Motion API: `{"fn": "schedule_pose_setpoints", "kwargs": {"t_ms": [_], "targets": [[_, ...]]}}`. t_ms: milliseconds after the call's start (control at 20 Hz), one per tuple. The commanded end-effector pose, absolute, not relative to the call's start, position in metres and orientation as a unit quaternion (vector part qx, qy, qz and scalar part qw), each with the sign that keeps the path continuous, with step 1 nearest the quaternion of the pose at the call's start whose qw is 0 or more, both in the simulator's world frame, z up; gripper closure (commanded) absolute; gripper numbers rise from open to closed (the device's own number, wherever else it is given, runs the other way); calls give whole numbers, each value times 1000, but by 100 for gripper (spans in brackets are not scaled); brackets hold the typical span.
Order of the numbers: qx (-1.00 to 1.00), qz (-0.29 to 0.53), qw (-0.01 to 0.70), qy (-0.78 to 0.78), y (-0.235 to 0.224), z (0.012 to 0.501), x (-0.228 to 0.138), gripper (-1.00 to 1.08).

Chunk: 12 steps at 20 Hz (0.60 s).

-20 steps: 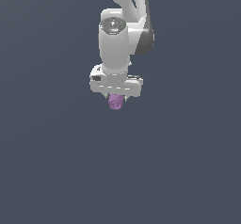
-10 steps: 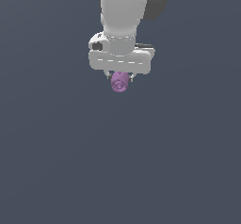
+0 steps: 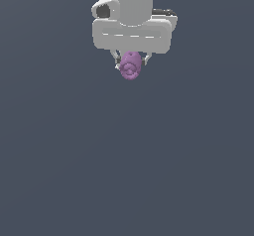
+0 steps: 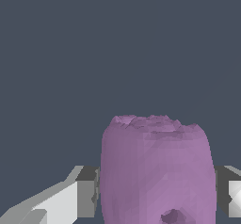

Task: Pick up the object and move it to a goal position.

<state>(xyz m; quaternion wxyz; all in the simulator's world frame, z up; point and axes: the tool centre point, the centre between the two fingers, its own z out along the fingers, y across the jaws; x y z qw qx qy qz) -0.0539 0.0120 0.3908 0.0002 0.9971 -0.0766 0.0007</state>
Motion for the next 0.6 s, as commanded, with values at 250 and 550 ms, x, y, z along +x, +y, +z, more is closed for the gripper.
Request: {"fn": "schedule_pose_setpoints", "kwargs": {"t_ms": [250,550], "targets": [[997,0,0,-77,16,417,-53,108],[997,0,0,-77,16,417,-52,108]]}}
